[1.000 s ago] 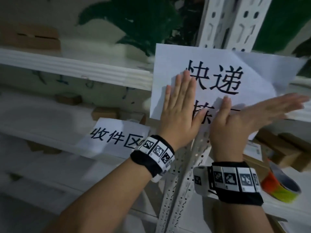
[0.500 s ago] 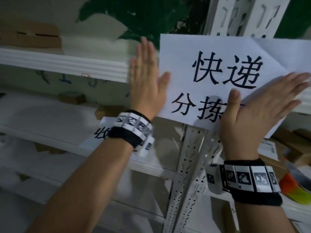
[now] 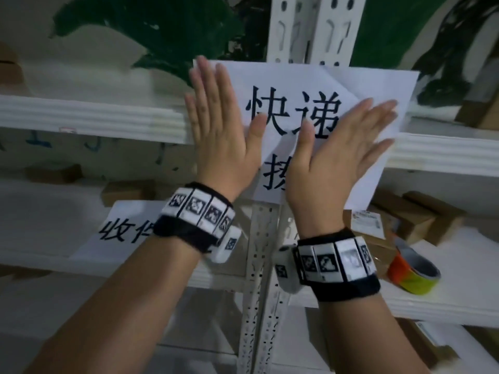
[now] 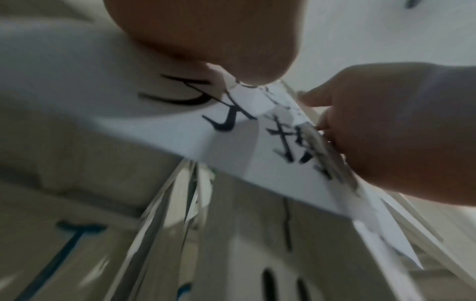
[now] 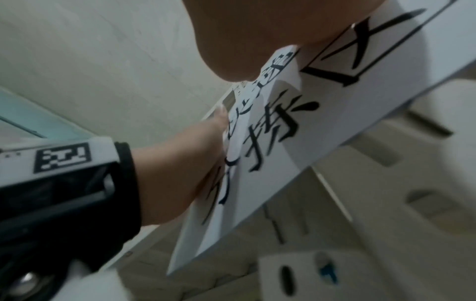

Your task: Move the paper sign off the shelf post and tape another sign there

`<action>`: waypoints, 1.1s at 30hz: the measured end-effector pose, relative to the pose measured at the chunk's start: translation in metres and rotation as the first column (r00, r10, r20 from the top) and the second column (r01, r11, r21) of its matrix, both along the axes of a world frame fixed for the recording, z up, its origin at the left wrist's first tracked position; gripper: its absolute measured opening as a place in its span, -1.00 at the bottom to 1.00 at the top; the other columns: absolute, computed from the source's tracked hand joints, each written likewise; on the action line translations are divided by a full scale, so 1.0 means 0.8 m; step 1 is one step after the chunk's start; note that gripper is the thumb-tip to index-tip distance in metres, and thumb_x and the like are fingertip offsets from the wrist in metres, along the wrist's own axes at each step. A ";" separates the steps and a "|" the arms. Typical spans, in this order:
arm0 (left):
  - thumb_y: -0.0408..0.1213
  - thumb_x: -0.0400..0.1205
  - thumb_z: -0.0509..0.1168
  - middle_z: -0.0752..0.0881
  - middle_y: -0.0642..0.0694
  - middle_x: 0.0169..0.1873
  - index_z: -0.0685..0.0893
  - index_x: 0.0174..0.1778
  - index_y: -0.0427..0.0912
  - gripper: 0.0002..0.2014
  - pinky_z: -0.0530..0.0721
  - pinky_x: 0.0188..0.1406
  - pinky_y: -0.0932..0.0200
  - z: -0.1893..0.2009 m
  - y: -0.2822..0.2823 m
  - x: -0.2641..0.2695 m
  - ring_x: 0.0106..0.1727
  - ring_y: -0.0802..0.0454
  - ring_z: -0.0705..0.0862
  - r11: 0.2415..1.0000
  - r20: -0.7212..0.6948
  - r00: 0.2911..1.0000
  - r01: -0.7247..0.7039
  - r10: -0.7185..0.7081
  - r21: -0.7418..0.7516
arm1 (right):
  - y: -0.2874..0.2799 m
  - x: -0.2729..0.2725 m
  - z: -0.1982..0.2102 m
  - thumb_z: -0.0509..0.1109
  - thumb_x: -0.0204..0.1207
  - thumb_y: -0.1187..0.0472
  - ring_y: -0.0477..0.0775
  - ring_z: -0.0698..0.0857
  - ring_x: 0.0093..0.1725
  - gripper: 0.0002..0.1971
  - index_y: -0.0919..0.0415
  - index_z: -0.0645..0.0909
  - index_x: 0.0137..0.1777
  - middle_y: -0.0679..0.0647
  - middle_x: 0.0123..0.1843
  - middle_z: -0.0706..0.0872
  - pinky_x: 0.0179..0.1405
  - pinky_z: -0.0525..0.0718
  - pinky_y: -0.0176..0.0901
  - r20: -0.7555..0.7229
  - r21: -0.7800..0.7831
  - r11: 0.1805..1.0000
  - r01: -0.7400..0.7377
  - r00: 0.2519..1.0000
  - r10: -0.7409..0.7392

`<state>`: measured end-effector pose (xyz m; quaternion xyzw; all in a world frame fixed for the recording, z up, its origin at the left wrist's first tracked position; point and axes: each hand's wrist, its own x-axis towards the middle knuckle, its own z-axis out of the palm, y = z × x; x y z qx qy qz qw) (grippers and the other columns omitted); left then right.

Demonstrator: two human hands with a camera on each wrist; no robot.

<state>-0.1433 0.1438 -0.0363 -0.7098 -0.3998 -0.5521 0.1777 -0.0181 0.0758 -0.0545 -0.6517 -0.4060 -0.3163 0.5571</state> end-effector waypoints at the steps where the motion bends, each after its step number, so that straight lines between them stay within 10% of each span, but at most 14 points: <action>1: 0.22 0.84 -0.15 -0.09 -0.58 0.82 -0.07 0.82 -0.54 -0.10 -0.15 0.85 -0.44 0.000 0.004 0.003 0.87 -0.49 -0.11 0.999 -0.006 0.999 -0.039 0.039 -0.015 | 0.002 0.004 0.003 0.11 0.84 -0.26 0.49 -0.15 0.88 -0.05 0.52 -0.11 0.84 0.51 0.86 -0.15 0.86 -0.21 0.38 0.003 -0.015 0.999 0.028 1.000 -0.028; 14: 0.44 0.67 -0.42 0.01 -0.53 0.83 -0.07 0.80 -0.56 0.12 -0.07 0.88 -0.36 -0.048 0.029 -0.056 0.87 -0.43 0.01 0.985 0.008 0.989 -0.144 0.145 -0.096 | -0.040 0.076 -0.027 -0.14 0.67 -0.50 0.32 -0.07 0.91 0.08 0.41 -0.10 0.88 0.34 0.90 -0.09 0.88 -0.04 0.30 0.165 -0.259 0.938 0.231 0.967 -0.192; 24: 0.39 0.78 -0.09 -0.06 -0.39 0.87 -0.22 0.86 -0.33 -0.01 -0.15 0.87 -0.24 -0.036 0.009 -0.080 0.89 -0.34 -0.07 0.948 -0.148 0.981 -0.164 0.127 -0.272 | -0.070 0.083 -0.017 -0.09 0.70 -0.56 0.25 -0.06 0.91 0.08 0.31 -0.14 0.89 0.26 0.91 -0.05 0.89 -0.01 0.25 0.232 -0.430 0.877 0.213 0.965 -0.121; 33: 0.50 0.71 0.02 -0.15 -0.34 0.88 -0.19 0.87 -0.35 0.13 -0.03 0.91 -0.17 0.026 -0.078 -0.134 0.91 -0.27 -0.08 0.835 -0.499 0.866 -0.255 -0.027 -0.488 | -0.150 0.085 0.053 -0.03 0.60 -0.64 0.22 -0.02 0.91 0.19 0.31 -0.22 0.89 0.23 0.92 -0.12 0.82 0.25 0.18 0.343 -0.783 0.569 0.253 0.938 0.054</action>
